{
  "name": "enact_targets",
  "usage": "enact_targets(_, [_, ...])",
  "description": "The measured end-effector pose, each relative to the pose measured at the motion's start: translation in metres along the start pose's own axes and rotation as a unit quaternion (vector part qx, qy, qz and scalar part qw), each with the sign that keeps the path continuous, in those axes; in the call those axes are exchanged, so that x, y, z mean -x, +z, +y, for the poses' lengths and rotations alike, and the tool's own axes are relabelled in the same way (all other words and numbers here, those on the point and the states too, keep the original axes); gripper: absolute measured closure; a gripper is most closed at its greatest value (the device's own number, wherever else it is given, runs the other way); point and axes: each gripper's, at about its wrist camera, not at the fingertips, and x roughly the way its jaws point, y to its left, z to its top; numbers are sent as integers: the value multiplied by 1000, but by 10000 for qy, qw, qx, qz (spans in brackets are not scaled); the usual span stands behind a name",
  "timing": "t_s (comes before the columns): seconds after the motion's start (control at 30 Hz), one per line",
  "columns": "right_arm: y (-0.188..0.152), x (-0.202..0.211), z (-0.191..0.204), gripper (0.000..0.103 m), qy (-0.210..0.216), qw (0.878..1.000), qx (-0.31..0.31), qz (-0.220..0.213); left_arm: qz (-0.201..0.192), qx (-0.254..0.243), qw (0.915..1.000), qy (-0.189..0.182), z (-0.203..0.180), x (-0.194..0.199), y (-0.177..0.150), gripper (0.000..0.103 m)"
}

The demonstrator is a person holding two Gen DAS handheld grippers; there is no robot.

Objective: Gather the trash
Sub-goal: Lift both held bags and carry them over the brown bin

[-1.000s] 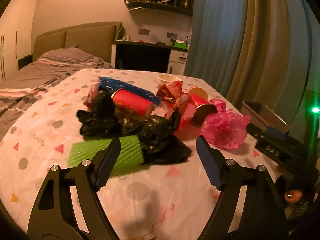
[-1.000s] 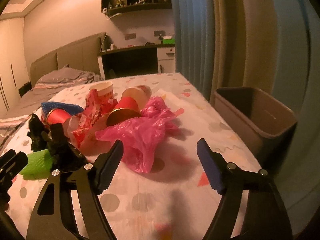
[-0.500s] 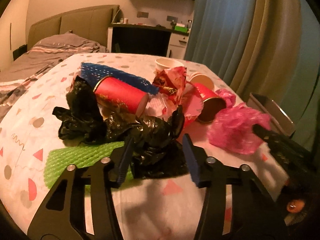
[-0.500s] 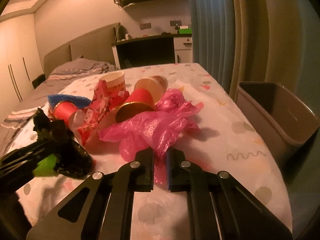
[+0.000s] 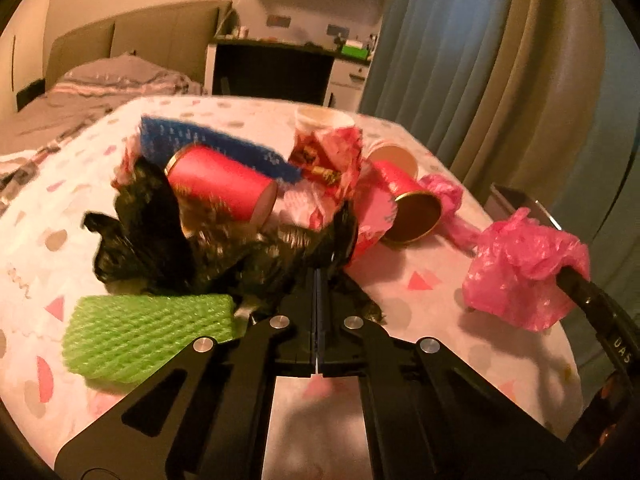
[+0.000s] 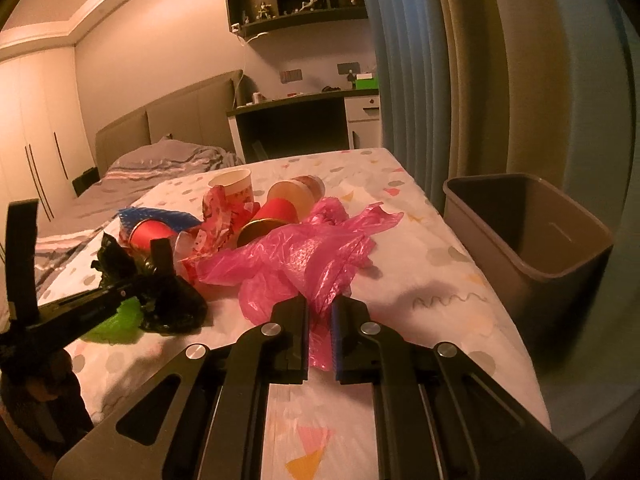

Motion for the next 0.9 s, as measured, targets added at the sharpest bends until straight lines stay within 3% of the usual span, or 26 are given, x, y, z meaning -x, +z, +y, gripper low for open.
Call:
enact_targets(0.17, [1, 13, -2, 93, -29, 9999, 3, -128, -371, -41, 9993, -92, 0, 31, 6, 103])
enact_targets(0.27, [1, 15, -4, 93, -35, 9999, -34, -146, -522, -149, 9985, 64, 1, 37, 7, 101])
enact_targets(0.33, [0, 16, -4, 93, -13, 9999, -74, -132, -352, -123, 9992, 138, 2, 30, 6, 79])
enact_targets(0.37, [0, 17, -4, 93, -7, 9999, -75, -124, -306, -79, 9994, 115, 3, 26, 5, 57])
enact_targets(0.4, [-1, 17, -4, 93, -6, 9999, -75, -114, -312, -40, 9994, 113, 3, 23, 4, 41])
enact_targets(0.43, [-1, 18, -4, 93, 5, 9999, -83, -109, -325, -31, 9994, 147, 3, 21, 3, 40])
enact_targets(0.73, [0, 16, -7, 93, -9, 9999, -116, -92, 85, -108, 9993, 361, -1, -23, 13, 39])
enact_targets(0.8, [0, 16, -8, 93, -13, 9999, -115, -83, 177, -88, 9992, 352, 1, -28, 12, 59])
enact_targets(0.9, [0, 15, -9, 93, -15, 9999, -107, -84, 216, -80, 9992, 320, 3, -30, 10, 72])
